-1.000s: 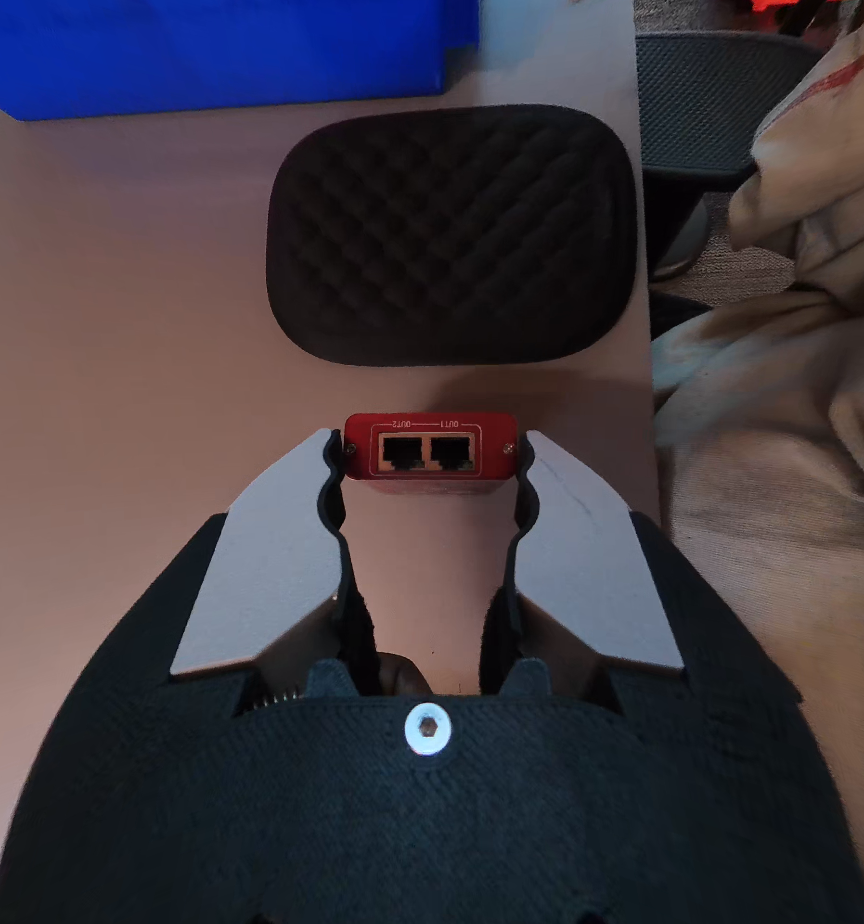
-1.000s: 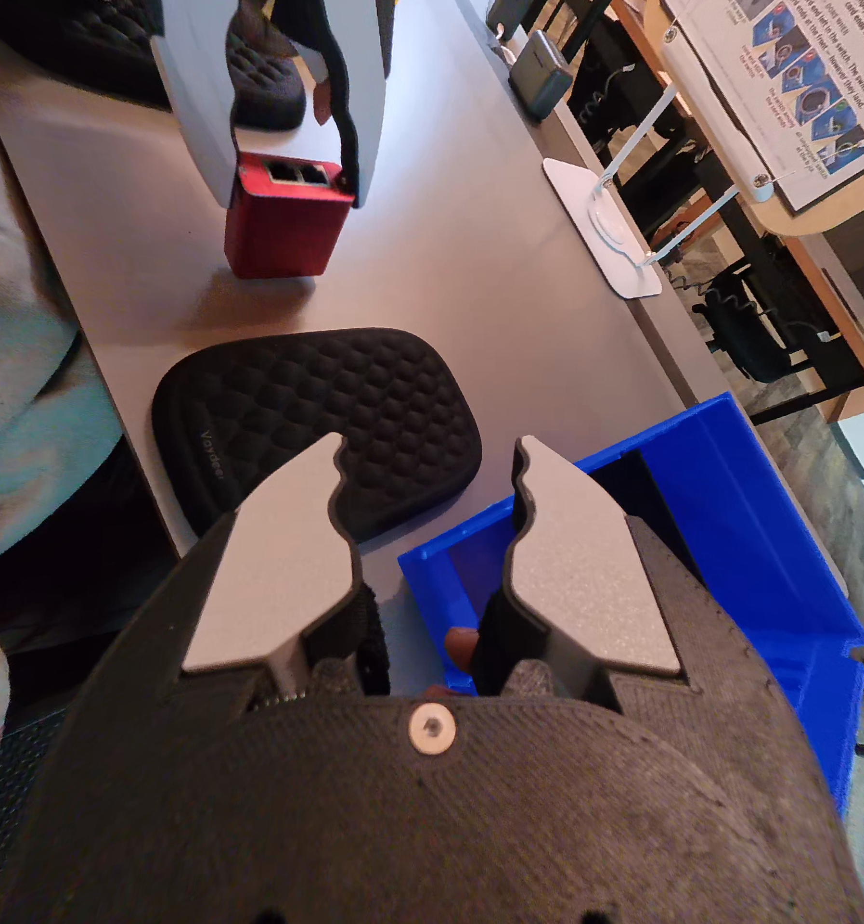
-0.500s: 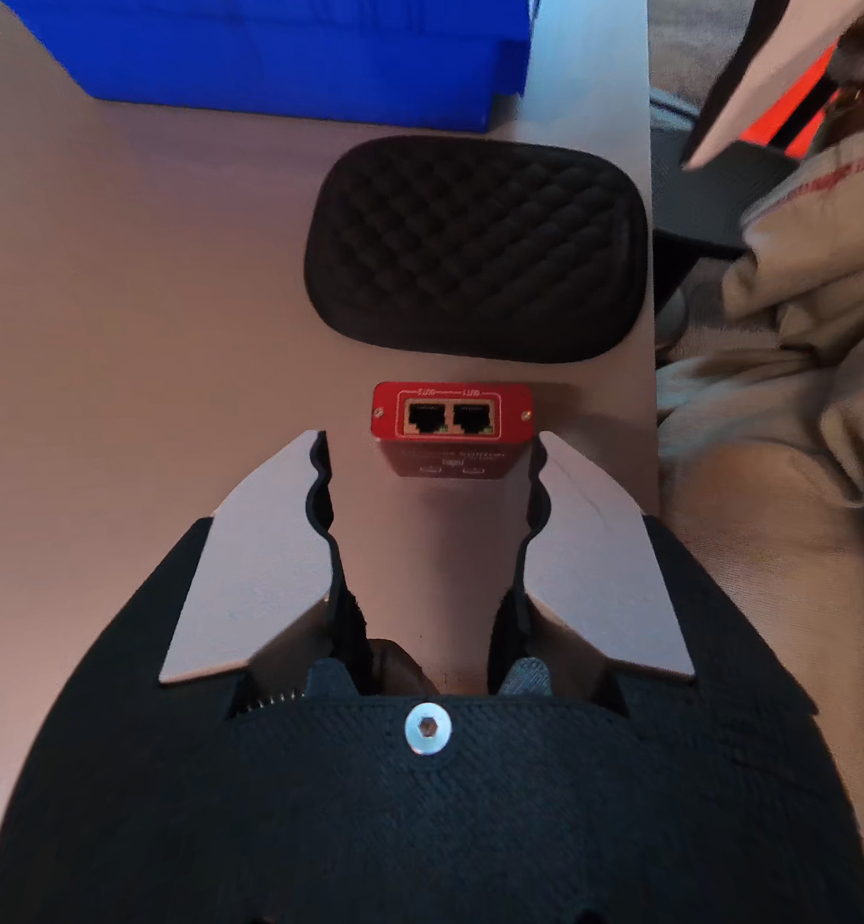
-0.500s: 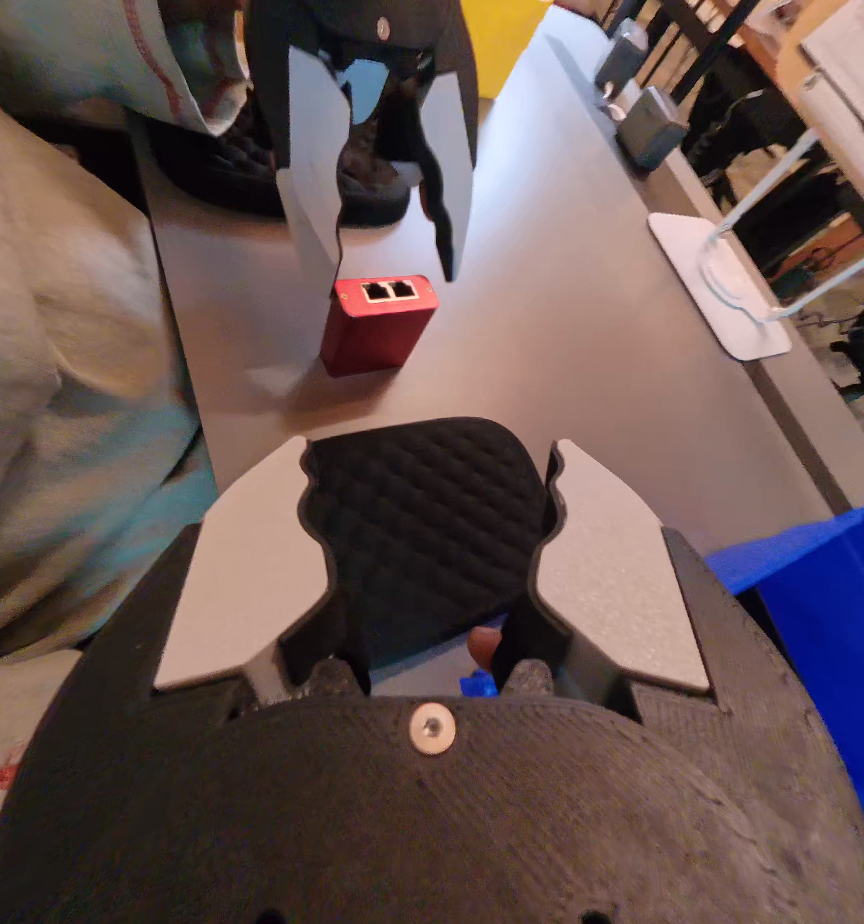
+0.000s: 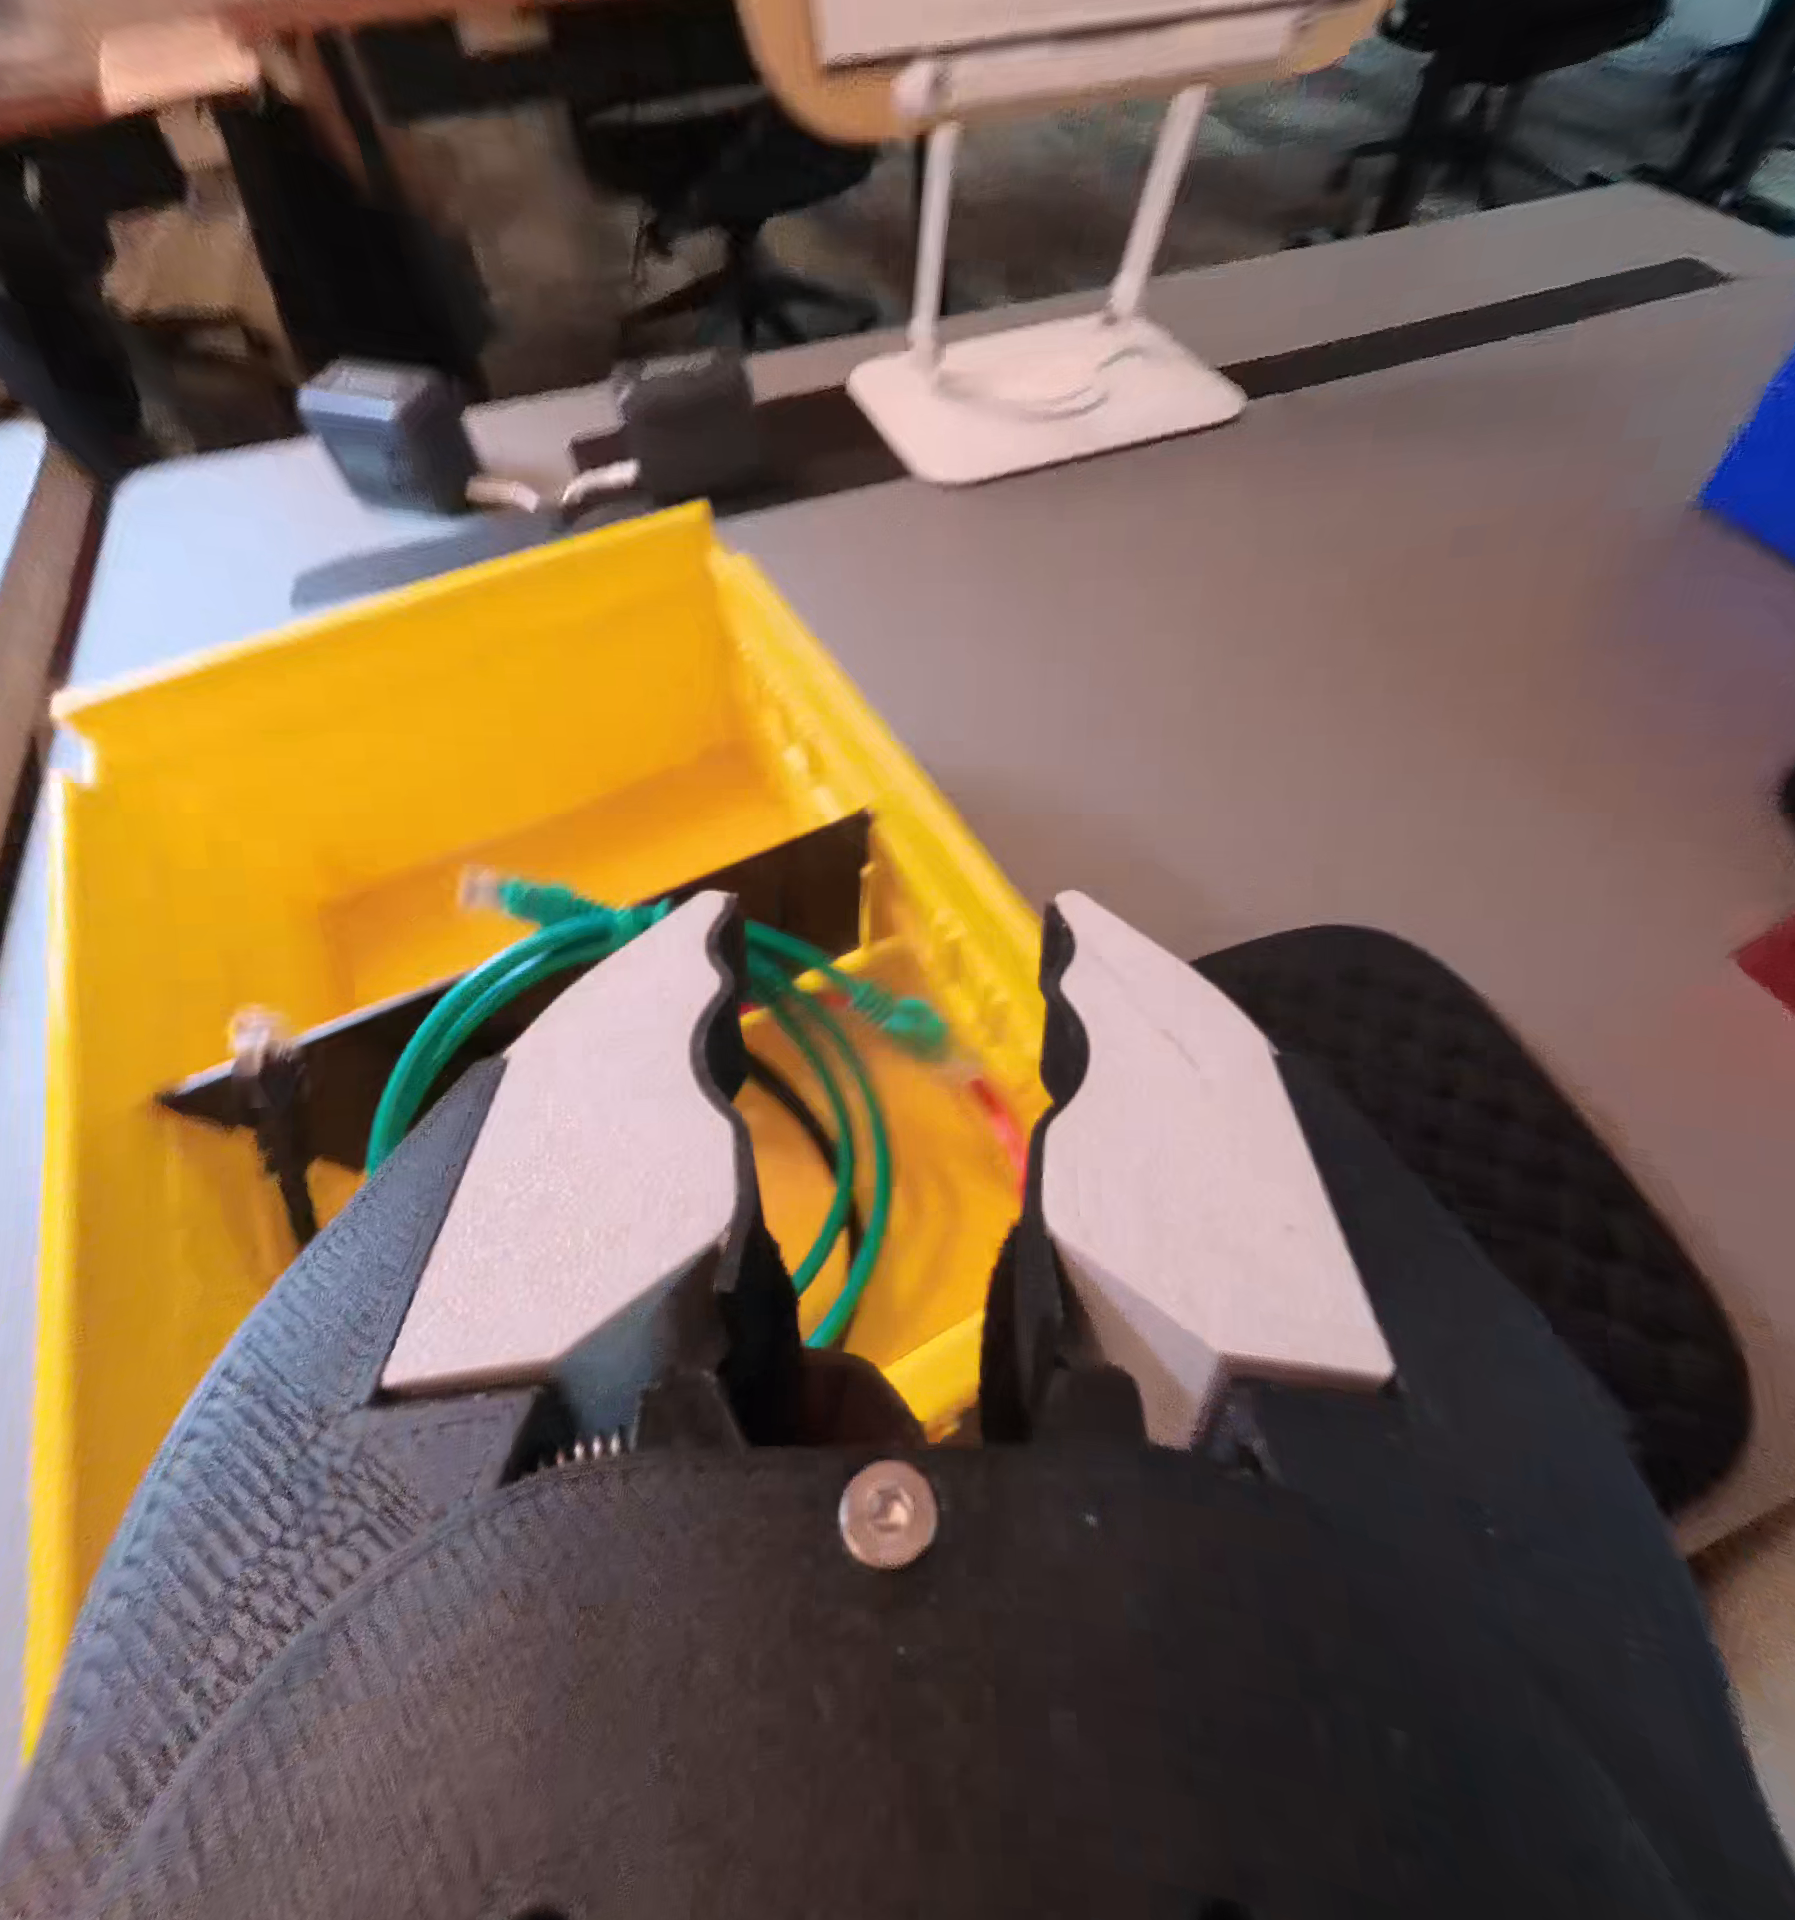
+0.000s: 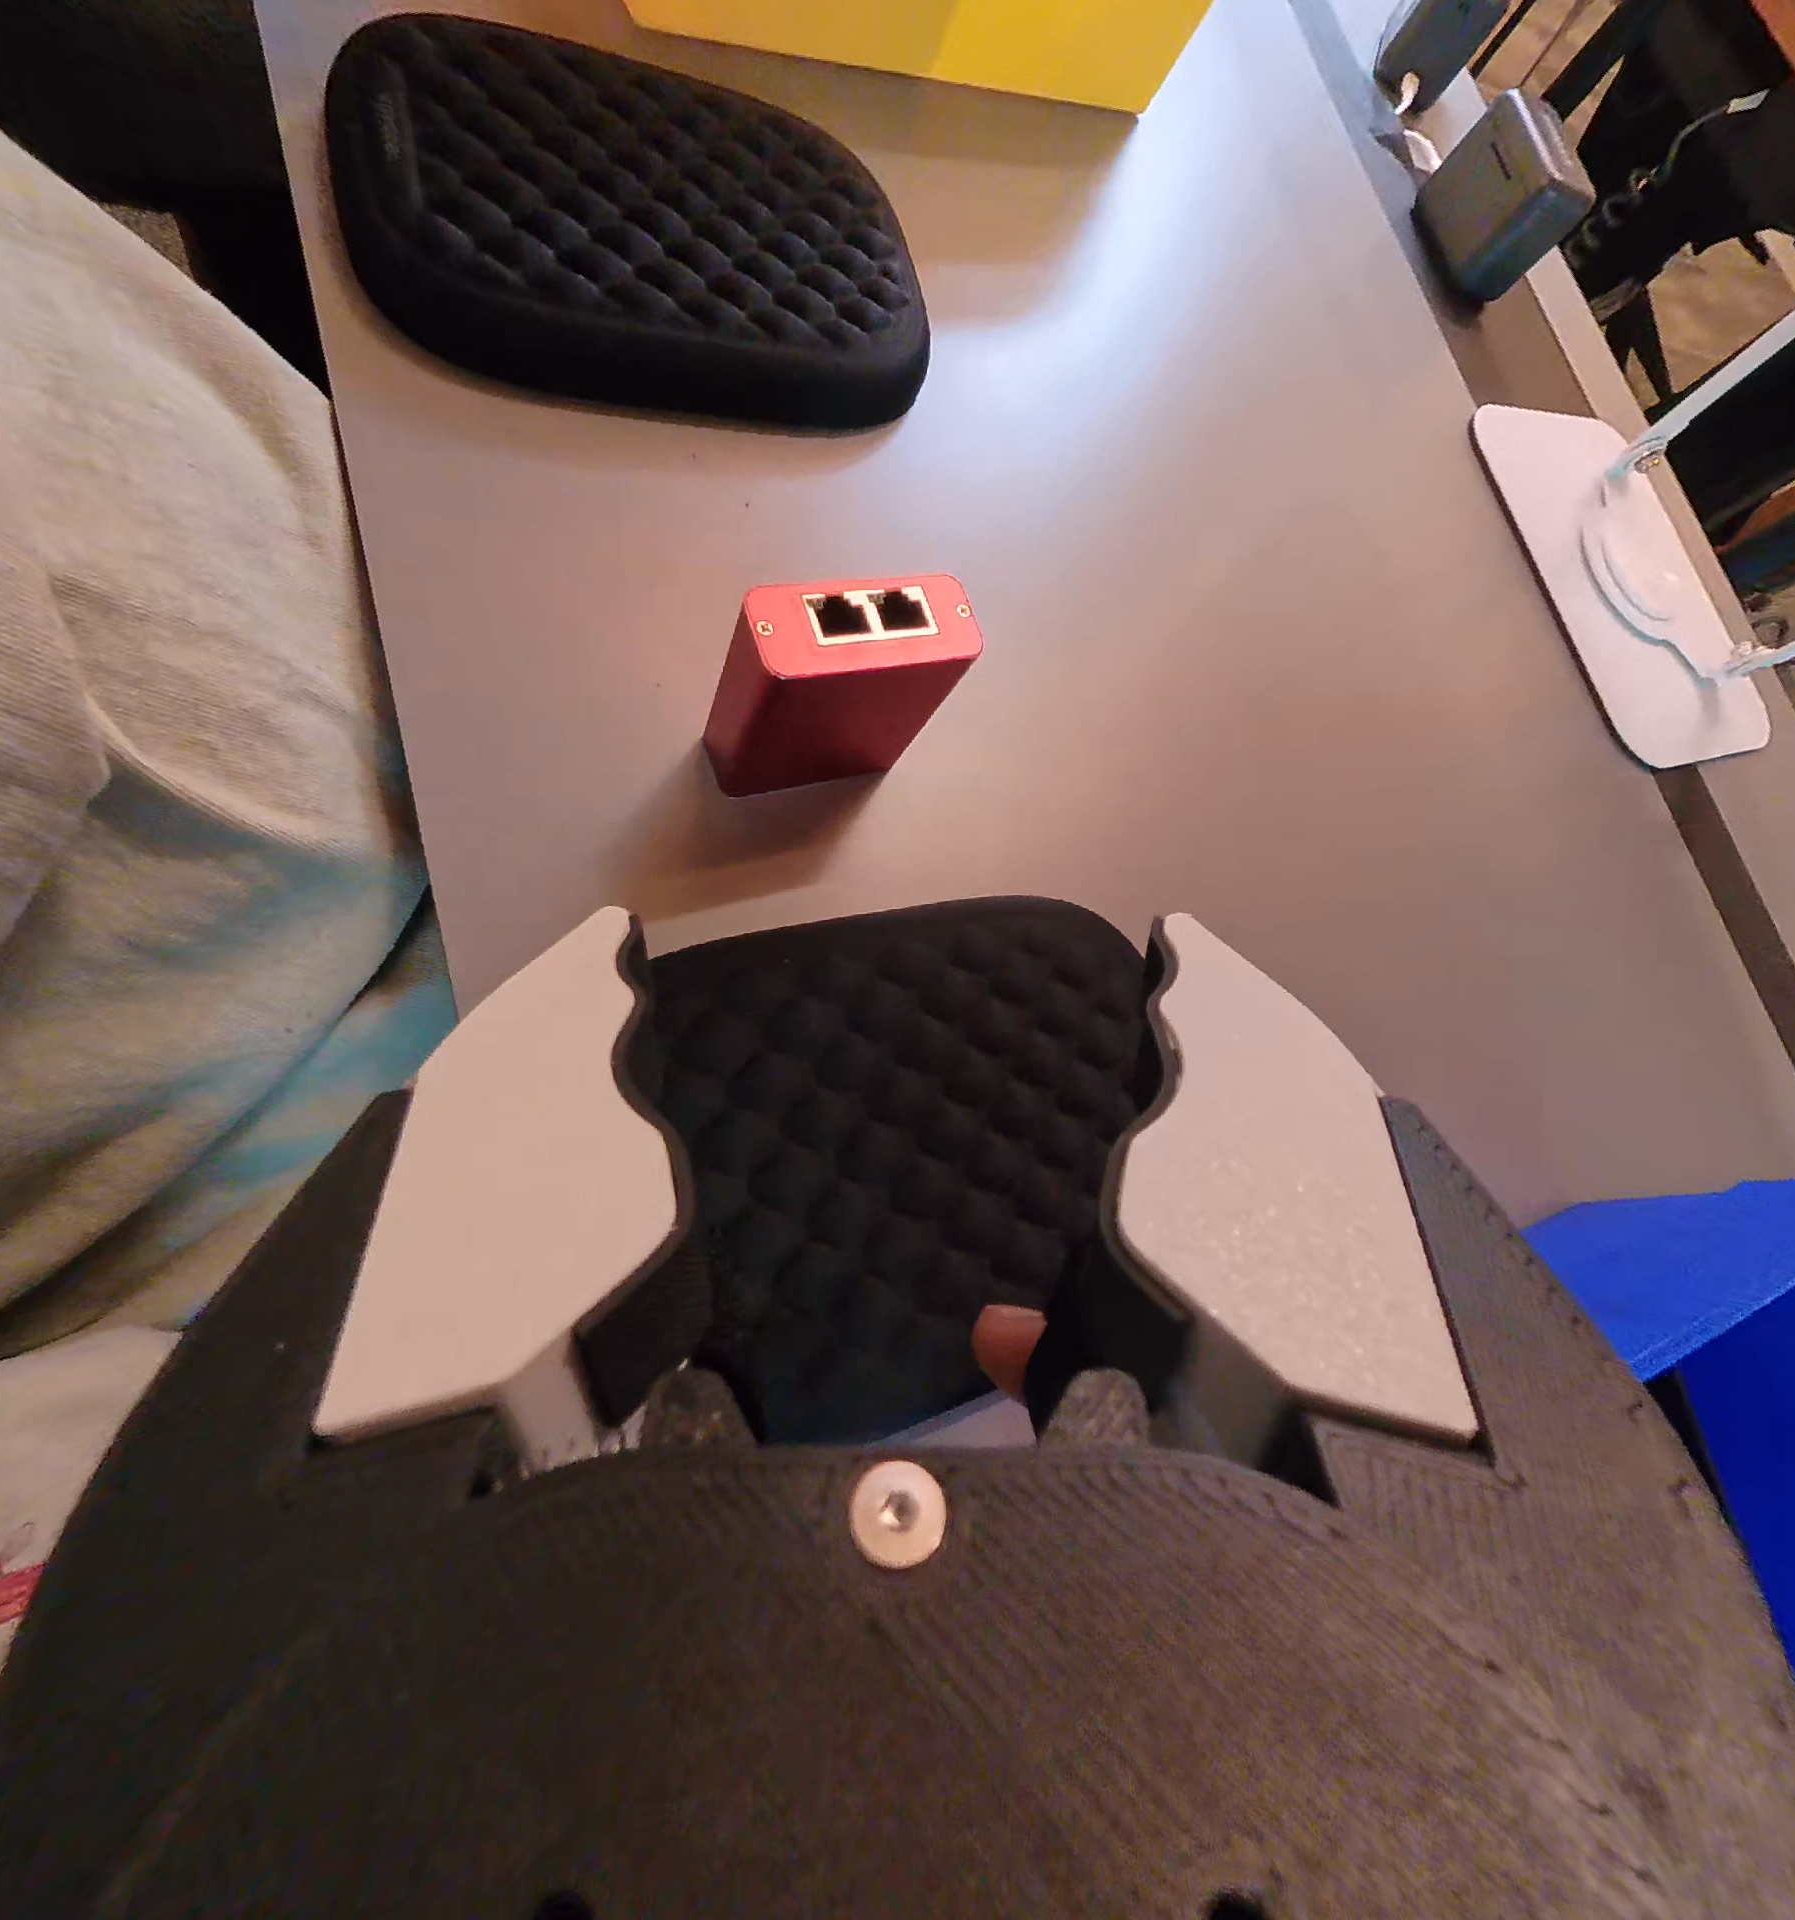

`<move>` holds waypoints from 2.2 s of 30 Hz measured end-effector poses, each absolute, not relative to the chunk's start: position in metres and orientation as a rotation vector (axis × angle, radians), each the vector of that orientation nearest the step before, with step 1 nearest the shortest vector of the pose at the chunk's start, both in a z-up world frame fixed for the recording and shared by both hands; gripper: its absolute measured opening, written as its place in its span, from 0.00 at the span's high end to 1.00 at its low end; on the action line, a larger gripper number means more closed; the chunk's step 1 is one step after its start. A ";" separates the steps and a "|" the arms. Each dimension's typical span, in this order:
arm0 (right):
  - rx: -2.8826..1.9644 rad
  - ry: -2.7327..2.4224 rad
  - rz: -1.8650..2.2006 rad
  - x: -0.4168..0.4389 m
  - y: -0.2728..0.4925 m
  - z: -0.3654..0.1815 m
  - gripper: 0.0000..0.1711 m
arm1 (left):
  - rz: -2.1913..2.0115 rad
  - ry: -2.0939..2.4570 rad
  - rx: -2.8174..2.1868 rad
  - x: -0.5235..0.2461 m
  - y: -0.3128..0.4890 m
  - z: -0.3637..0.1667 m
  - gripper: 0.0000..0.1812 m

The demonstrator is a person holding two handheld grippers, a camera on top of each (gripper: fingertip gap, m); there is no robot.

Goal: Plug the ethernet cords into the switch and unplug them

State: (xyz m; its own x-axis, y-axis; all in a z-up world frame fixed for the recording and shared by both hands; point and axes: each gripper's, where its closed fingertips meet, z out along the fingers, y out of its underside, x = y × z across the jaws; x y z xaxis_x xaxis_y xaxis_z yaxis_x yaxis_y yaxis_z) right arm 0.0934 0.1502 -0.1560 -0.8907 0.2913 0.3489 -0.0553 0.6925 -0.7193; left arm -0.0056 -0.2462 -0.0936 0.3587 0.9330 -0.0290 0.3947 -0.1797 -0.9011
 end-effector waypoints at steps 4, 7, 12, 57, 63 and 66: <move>-0.194 -2.459 1.042 0.091 0.152 -0.156 0.47 | 0.691 -1.406 -1.705 -0.024 -0.289 -0.138 0.73; -0.194 -2.455 1.025 0.089 0.154 -0.156 0.47 | 0.566 -1.411 -1.713 -0.031 -0.277 -0.156 0.73; -0.190 -2.452 1.019 0.089 0.155 -0.158 0.48 | 0.486 -1.441 -1.783 -0.042 -0.264 -0.175 0.75; 0.325 -1.632 1.609 0.076 -0.002 -0.003 0.93 | 0.281 -0.186 -1.494 0.113 -0.077 0.005 0.83; 0.436 -1.917 1.807 0.089 -0.014 -0.038 0.93 | 0.632 -0.138 -1.377 0.113 -0.114 0.032 0.82; 0.483 -1.933 1.898 0.099 -0.022 -0.041 0.93 | 0.608 -0.085 -1.583 0.108 -0.074 -0.001 0.73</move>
State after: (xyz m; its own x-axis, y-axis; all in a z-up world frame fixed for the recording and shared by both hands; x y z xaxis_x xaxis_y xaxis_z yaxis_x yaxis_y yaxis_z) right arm 0.0993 -0.0221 -0.0414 -0.8658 0.0245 0.4999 -0.4993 0.0247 -0.8661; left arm 0.1078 -0.0737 -0.0013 0.8528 0.4079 -0.3261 -0.3021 -0.1240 -0.9452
